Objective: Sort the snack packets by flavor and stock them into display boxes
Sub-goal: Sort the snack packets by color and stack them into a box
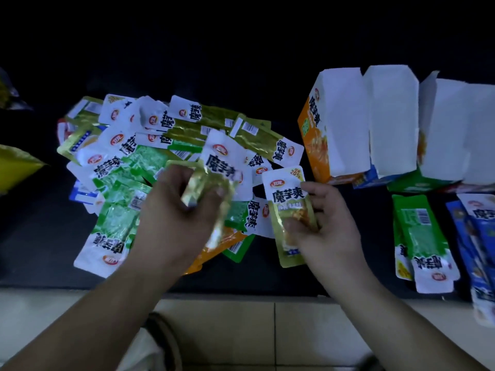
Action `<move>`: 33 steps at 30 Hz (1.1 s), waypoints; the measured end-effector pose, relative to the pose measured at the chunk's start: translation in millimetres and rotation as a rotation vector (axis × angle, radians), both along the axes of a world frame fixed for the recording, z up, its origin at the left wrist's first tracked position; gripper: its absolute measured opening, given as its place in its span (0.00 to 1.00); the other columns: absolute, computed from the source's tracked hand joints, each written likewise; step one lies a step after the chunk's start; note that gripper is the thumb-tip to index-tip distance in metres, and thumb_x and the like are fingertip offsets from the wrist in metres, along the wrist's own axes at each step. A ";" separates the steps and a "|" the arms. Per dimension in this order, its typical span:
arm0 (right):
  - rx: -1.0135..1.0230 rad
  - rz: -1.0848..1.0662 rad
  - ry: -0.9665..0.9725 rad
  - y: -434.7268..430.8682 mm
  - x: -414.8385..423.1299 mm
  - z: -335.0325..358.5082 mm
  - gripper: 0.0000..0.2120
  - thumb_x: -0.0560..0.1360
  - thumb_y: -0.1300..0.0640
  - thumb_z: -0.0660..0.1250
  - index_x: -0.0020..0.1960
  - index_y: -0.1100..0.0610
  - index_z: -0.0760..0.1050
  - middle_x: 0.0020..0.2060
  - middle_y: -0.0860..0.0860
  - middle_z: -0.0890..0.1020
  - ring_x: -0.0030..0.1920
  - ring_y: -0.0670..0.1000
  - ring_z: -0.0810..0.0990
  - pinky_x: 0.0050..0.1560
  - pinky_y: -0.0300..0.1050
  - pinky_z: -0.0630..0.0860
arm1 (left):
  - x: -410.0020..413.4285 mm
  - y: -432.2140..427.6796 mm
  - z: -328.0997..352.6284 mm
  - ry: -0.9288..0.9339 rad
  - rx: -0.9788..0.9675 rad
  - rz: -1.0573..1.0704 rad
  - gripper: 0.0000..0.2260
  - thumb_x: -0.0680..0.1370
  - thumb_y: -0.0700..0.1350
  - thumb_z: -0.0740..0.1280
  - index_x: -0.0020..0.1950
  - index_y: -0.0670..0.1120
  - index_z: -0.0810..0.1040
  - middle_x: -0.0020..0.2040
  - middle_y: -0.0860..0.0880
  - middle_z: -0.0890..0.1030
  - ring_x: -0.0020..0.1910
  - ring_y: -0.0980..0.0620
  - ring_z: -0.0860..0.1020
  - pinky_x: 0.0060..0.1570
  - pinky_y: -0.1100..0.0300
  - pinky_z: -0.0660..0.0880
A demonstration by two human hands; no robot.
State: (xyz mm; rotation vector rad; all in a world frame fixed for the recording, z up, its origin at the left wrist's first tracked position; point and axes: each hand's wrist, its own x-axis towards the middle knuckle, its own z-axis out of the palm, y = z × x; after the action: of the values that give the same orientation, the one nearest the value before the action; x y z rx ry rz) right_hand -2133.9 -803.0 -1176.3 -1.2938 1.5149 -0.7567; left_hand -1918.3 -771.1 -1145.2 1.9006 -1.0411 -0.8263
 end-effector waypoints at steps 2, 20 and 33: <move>-0.009 -0.004 -0.060 5.5 7.1 5.0 0.28 0.77 0.67 0.71 0.63 0.35 0.73 0.51 0.40 0.83 0.50 0.40 0.83 0.47 0.41 0.81 | -30.5 9.9 6.3 0.388 0.080 0.019 0.02 0.82 0.46 0.68 0.50 0.50 0.79 0.34 0.59 0.83 0.32 0.60 0.81 0.41 0.55 0.83; 0.041 -0.017 0.035 10.4 -3.5 -23.5 0.39 0.77 0.58 0.75 0.80 0.41 0.60 0.46 0.47 0.86 0.49 0.37 0.83 0.45 0.25 0.73 | 13.9 51.7 -56.4 -0.715 0.112 -0.418 0.27 0.71 0.58 0.75 0.67 0.50 0.79 0.64 0.47 0.78 0.58 0.38 0.76 0.54 0.42 0.75; -0.036 -0.051 0.025 8.8 -10.7 -29.5 0.27 0.77 0.50 0.75 0.71 0.40 0.67 0.38 0.58 0.82 0.42 0.52 0.82 0.42 0.35 0.74 | 30.4 48.1 -11.9 -0.660 -0.260 -0.225 0.04 0.77 0.45 0.70 0.47 0.49 0.85 0.42 0.53 0.84 0.45 0.49 0.81 0.47 0.50 0.76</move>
State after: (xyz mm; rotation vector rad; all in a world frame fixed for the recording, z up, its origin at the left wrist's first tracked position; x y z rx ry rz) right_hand -2144.6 -794.2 -1205.7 -1.3000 1.5662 -0.8067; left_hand -1887.9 -723.0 -1157.1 1.8829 -1.6896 -0.1429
